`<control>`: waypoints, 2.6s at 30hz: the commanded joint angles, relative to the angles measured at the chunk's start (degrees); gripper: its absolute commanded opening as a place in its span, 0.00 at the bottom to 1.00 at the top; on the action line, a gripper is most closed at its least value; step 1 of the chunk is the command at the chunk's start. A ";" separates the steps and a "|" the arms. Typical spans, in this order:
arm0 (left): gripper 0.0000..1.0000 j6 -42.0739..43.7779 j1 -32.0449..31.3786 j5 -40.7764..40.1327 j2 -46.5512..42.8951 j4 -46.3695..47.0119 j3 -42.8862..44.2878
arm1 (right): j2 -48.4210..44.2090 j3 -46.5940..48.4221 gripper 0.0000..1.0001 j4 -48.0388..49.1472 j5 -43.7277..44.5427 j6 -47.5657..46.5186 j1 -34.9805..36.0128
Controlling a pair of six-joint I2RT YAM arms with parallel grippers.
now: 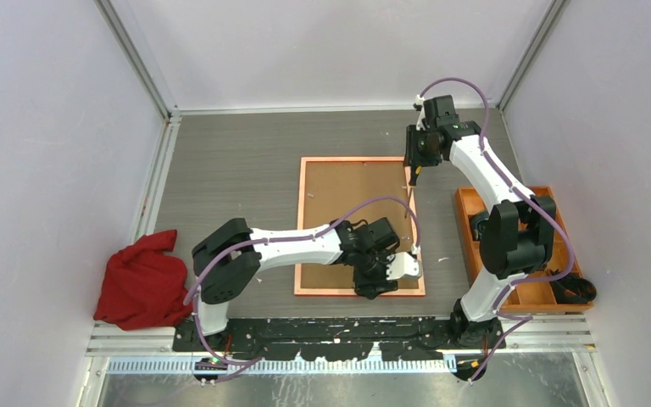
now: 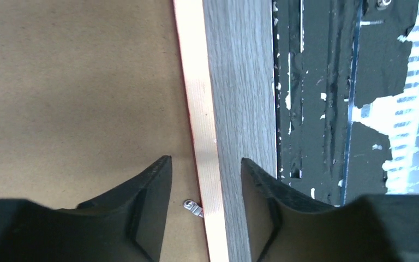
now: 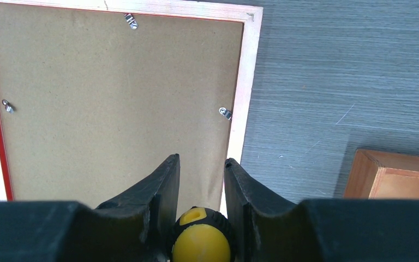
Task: Take the photo out of the frame
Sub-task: Release the photo frame item from the photo frame.
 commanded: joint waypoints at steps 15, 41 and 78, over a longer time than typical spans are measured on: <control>1.00 1.64 21.79 -9.97 -13.57 0.21 11.44 | -2.37 0.05 0.01 3.03 0.48 1.20 -1.70; 0.96 2.15 39.75 -10.97 24.80 0.09 46.27 | -1.72 -0.74 0.01 3.58 -0.80 1.19 -2.15; 0.53 2.93 43.09 9.57 51.26 -17.13 78.29 | 0.89 1.72 0.01 2.32 0.38 0.83 -2.20</control>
